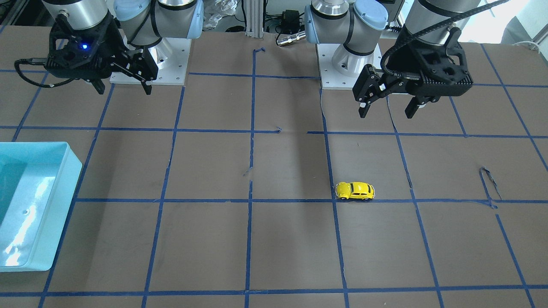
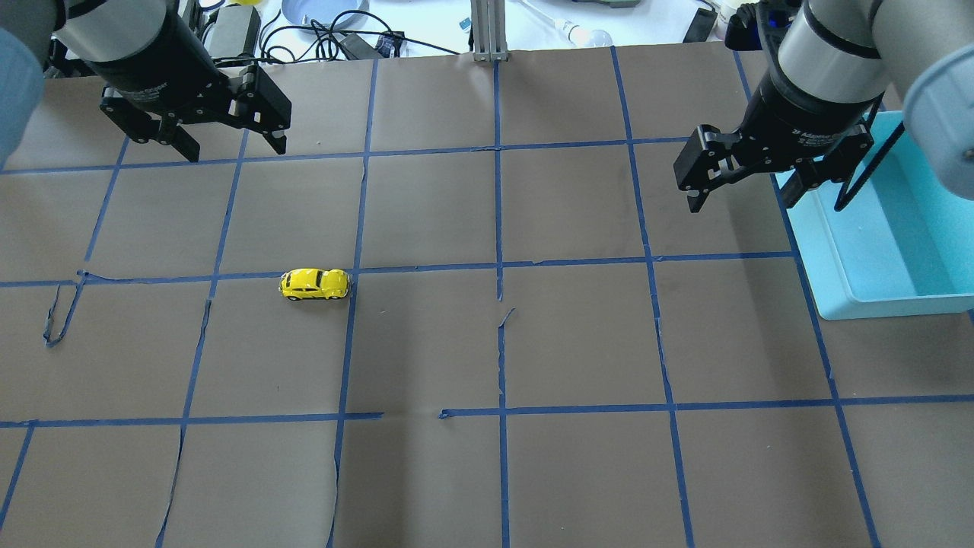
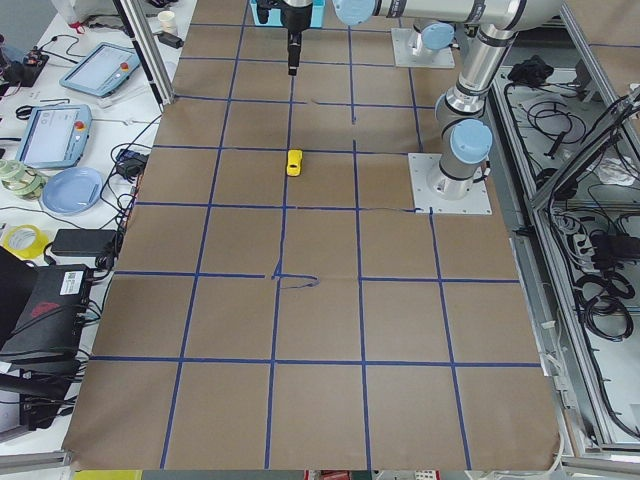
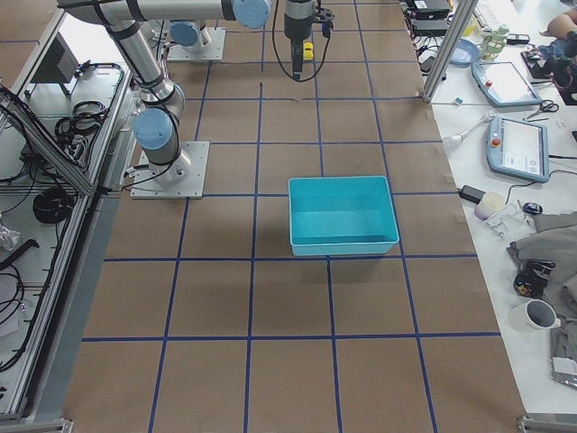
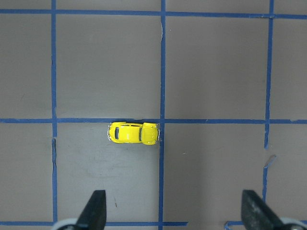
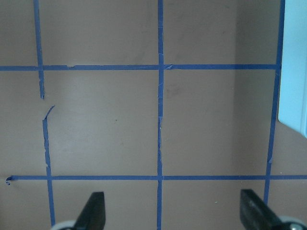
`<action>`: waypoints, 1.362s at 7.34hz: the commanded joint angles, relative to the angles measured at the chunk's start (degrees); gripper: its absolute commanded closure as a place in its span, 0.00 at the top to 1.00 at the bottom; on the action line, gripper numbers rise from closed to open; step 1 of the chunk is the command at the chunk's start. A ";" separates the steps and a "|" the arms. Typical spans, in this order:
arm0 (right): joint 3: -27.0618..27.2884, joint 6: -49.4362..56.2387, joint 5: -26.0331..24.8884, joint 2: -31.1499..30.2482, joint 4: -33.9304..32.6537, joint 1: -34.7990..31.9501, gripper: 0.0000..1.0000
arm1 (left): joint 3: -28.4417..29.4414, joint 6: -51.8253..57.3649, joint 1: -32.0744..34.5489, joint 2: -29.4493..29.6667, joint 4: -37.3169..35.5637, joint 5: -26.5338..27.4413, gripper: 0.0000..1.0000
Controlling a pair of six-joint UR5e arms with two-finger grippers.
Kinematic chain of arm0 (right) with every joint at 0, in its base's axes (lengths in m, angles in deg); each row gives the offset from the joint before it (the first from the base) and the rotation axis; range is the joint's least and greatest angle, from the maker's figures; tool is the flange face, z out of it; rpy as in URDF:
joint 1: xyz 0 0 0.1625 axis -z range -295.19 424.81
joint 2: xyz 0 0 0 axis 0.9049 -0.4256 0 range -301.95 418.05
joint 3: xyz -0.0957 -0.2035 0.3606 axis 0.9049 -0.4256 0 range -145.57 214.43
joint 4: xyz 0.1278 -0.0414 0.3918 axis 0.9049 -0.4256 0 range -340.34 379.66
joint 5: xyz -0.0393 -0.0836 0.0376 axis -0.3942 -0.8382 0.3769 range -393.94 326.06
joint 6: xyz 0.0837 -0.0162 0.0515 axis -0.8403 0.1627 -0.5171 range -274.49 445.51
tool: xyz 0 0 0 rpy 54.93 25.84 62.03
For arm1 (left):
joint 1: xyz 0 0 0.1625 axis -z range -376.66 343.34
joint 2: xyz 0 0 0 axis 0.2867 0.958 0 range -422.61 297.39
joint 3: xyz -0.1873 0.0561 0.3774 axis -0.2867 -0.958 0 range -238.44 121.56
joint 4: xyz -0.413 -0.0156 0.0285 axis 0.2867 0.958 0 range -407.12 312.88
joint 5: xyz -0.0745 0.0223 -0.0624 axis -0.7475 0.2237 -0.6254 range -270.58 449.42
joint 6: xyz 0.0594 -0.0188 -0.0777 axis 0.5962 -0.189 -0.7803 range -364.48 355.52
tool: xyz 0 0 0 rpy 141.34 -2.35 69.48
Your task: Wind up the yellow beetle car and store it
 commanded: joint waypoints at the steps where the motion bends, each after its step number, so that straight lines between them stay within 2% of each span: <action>1: -0.01 -0.11 0.00 -0.02 0.00 0.00 1.00 | 0.05 -0.02 -0.17 -0.36 0.08 2.03 1.00; 3: 0.00 -0.29 0.09 -0.02 0.00 0.00 1.00 | 0.05 0.07 -0.18 -0.54 -0.01 4.07 1.00; 10: 0.08 -0.20 0.00 0.07 0.00 0.00 1.00 | -1.18 -0.11 -0.35 -1.15 0.78 2.93 1.00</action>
